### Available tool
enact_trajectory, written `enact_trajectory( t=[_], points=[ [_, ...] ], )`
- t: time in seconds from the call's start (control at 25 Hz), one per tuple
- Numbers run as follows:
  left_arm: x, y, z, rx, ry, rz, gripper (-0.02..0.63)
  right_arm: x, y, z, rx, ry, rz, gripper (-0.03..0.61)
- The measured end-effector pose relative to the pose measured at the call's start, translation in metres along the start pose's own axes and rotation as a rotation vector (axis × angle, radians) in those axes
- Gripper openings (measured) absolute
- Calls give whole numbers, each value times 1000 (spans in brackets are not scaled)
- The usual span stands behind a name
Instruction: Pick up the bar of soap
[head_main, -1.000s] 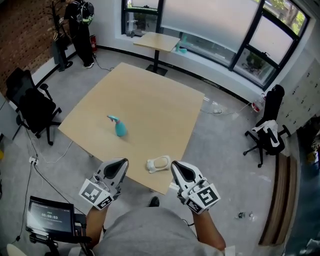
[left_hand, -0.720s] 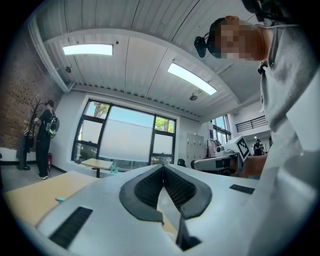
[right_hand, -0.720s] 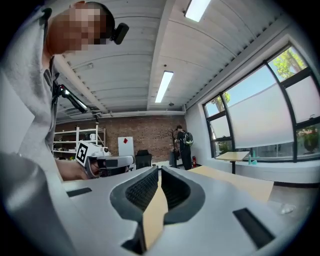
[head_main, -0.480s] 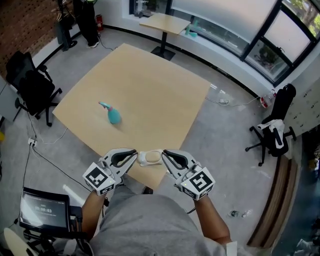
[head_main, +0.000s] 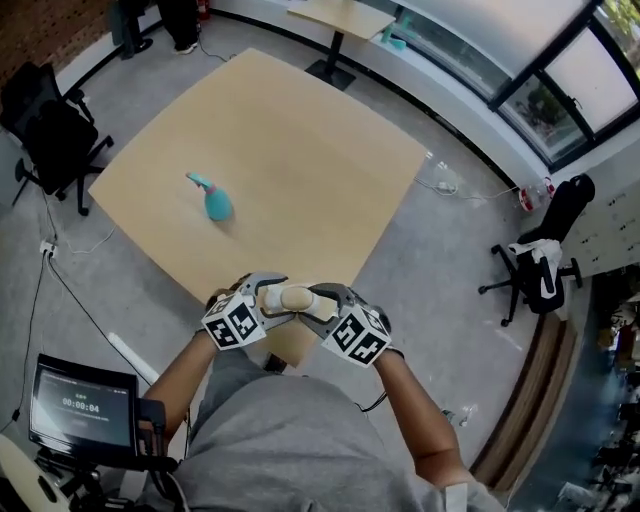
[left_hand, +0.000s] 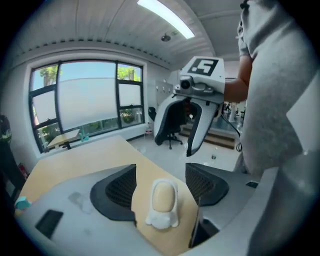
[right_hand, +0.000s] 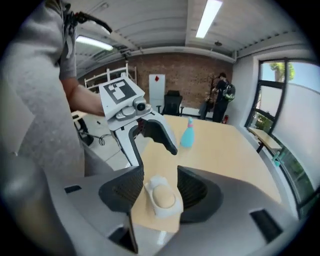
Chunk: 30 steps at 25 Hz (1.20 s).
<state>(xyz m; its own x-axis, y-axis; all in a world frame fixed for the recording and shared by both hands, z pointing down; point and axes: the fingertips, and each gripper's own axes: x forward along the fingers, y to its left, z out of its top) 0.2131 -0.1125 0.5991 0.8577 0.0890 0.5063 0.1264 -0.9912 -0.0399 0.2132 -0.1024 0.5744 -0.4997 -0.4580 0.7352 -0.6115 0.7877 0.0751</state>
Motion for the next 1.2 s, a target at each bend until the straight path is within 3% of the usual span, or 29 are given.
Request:
enact_trajectory(
  t=[0.16,0.36,0.56,0.92,1.2],
  points=[
    [46,-1,-59,116,164,-100,285,56,-6,-48,-105,204,68,202],
    [79,2,-87,169,271,-146,285,85,-13,-86,-200,381,121,219],
    [103,7,-121,150,303,-206,284,121,-18,-117,-258,492,159,224],
    [118,16,-156,138,356,-299,281,158,-23,-128,-327,632,218,227],
    [124,10,-158,93,271,-278,259,160,-18,-140,-307,694,252,232]
  ],
)
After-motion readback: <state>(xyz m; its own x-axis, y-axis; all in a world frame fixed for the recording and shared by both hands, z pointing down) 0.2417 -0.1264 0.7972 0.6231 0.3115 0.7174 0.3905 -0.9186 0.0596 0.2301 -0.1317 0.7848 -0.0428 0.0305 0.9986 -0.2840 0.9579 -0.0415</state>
